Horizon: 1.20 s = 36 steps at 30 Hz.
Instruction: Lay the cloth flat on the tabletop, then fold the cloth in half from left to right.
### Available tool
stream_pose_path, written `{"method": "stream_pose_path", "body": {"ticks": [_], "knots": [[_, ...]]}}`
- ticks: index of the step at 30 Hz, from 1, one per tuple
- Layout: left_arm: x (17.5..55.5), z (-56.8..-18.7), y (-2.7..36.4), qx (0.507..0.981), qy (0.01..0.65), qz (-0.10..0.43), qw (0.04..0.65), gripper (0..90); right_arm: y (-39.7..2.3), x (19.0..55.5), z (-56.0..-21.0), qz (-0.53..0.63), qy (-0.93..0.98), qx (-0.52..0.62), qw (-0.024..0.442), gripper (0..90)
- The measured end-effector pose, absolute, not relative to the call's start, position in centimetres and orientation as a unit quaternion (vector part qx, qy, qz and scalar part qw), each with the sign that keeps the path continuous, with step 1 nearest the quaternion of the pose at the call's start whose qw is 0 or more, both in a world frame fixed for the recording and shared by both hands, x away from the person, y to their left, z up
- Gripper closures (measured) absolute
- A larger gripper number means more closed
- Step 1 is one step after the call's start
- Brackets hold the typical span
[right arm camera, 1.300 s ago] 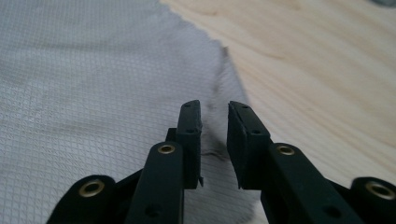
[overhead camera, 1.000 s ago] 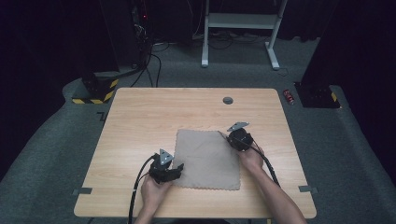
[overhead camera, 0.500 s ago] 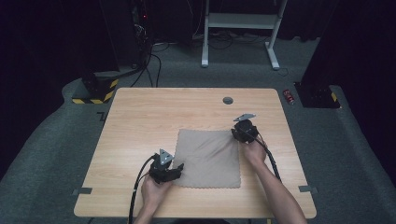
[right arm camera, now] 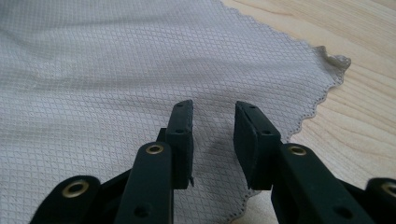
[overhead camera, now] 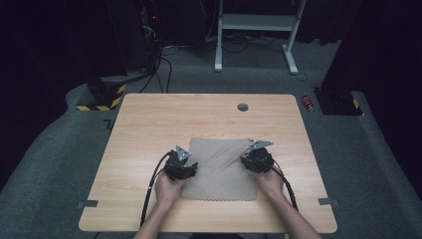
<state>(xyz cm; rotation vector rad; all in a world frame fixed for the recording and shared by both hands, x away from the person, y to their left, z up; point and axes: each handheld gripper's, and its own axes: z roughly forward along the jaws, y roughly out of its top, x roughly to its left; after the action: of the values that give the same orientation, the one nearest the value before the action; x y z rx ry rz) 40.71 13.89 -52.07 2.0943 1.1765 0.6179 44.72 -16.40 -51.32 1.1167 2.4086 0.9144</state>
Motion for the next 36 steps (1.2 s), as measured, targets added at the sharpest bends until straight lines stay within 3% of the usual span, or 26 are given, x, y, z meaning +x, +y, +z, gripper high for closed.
{"method": "stream_pose_path", "body": {"ticks": [6, 14, 23, 36], "knots": [[41.5, -52.5, 14.9, 0.782, 0.470, 0.210, 0.351, 35.7, -16.7, 44.3, -51.8, 0.339, 0.835, 0.394, 0.178, 63.6], [41.6, -52.3, 15.3, 0.773, 0.486, 0.202, 0.354, 37.0, -15.5, 43.0, -50.4, 0.338, 0.845, 0.373, 0.181, 65.0], [43.0, -51.5, 16.4, 0.756, 0.504, 0.184, 0.375, 38.6, -11.8, 41.4, -50.8, 0.355, 0.861, 0.337, 0.136, 63.8], [47.4, -50.3, 15.5, 0.773, 0.506, 0.179, 0.337, 38.3, -8.4, 38.4, -50.6, 0.378, 0.874, 0.281, 0.118, 69.1]]}}
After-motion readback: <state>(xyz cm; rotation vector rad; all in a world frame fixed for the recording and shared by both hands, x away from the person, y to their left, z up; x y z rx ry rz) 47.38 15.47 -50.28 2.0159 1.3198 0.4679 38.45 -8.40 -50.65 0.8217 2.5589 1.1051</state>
